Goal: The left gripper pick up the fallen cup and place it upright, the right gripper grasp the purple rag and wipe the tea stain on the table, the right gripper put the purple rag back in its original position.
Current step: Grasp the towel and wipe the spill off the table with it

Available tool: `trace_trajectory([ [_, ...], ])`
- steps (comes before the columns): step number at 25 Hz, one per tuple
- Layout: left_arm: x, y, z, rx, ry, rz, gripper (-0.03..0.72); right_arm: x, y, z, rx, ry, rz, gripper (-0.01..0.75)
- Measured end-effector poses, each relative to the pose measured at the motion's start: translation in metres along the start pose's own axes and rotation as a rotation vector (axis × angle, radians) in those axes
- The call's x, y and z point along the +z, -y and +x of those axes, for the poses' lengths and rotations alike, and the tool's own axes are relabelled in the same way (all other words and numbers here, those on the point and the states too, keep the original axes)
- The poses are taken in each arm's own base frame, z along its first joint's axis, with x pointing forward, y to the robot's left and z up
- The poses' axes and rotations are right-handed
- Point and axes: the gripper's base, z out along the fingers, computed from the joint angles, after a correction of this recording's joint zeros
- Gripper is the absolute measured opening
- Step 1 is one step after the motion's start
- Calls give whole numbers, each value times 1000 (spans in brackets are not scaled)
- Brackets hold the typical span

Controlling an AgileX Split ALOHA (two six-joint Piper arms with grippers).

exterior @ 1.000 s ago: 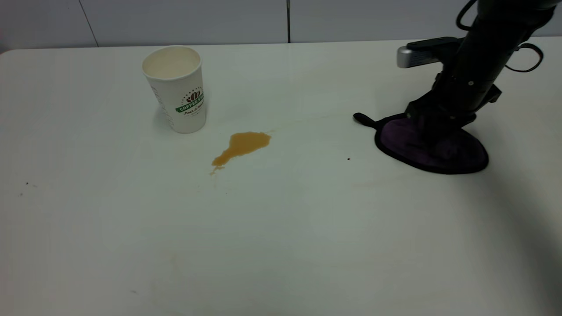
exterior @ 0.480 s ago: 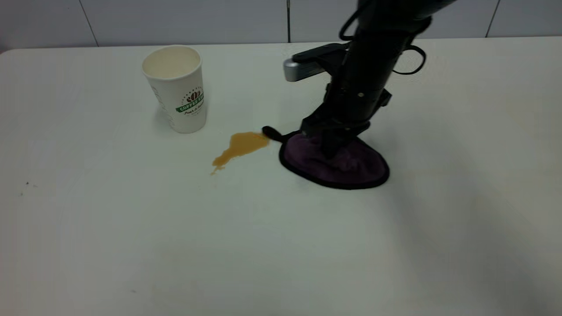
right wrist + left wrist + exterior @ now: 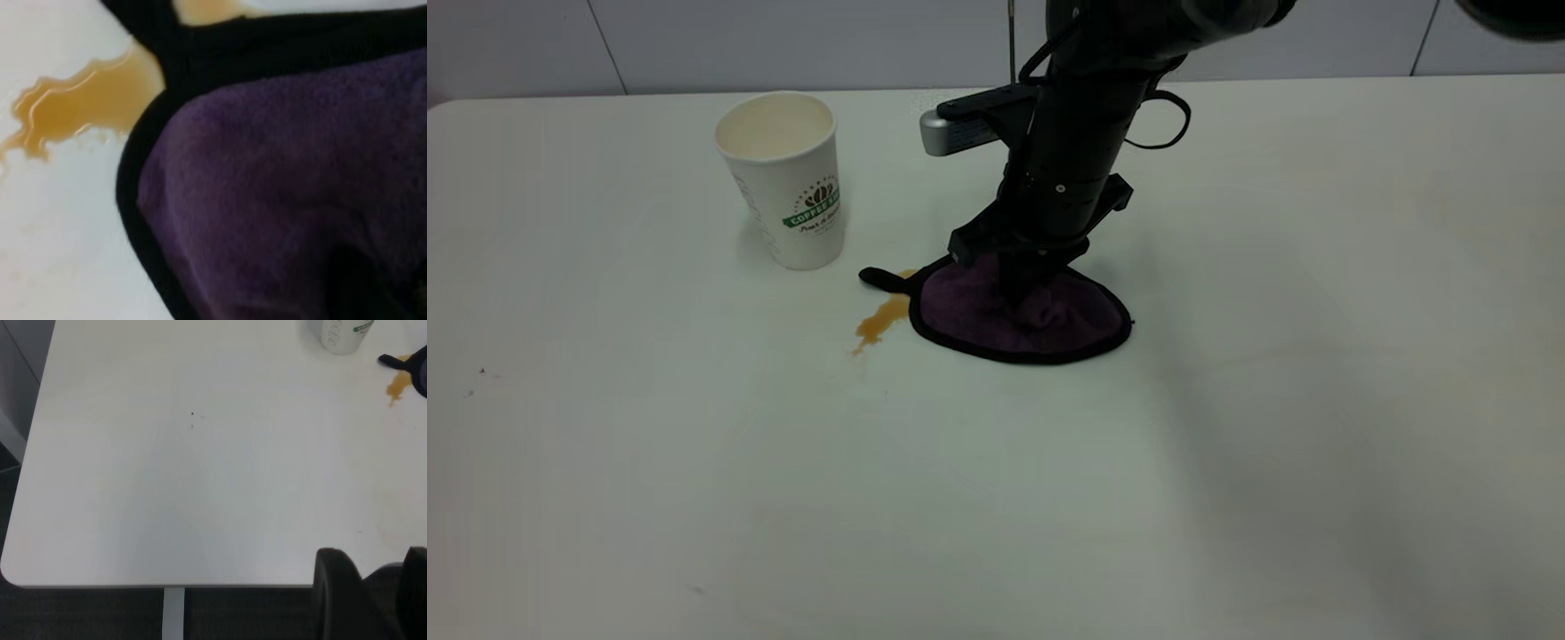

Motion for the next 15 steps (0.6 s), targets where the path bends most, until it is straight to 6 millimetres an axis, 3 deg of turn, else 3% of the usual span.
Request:
trace_trajectory([
  [7, 0, 0, 0, 0, 0, 0, 253, 8, 3, -21, 32, 78, 15, 75],
  [15, 0, 0, 0, 2, 0, 0, 253, 10, 2, -26, 48, 101, -2, 75],
])
